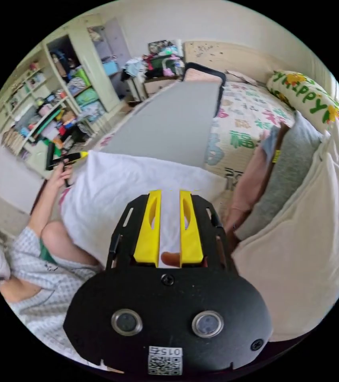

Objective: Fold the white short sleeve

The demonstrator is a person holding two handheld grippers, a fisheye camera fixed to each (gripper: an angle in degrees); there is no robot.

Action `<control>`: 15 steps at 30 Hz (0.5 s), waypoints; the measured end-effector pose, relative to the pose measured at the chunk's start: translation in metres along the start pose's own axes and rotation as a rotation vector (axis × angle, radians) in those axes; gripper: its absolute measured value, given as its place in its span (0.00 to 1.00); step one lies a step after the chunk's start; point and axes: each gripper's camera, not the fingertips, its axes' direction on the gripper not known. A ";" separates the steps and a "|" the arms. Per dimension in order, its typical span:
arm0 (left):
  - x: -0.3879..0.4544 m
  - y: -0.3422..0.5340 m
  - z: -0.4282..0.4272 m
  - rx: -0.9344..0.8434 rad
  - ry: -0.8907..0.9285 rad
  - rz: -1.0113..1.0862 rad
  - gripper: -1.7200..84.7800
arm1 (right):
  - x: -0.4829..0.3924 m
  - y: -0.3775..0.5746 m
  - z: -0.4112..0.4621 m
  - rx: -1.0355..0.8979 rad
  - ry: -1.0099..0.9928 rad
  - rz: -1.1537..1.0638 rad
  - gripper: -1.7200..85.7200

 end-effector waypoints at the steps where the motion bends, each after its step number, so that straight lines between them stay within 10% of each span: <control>1: -0.002 0.000 -0.001 0.007 0.003 -0.012 0.08 | -0.029 0.011 0.008 0.006 -0.089 -0.092 0.11; 6: -0.010 0.000 -0.004 0.048 0.052 -0.057 0.09 | -0.129 0.036 0.073 -0.096 -0.363 -0.359 0.15; 15: -0.008 -0.012 0.012 0.005 0.084 -0.063 0.08 | -0.199 0.076 0.178 -0.264 0.053 -0.580 0.14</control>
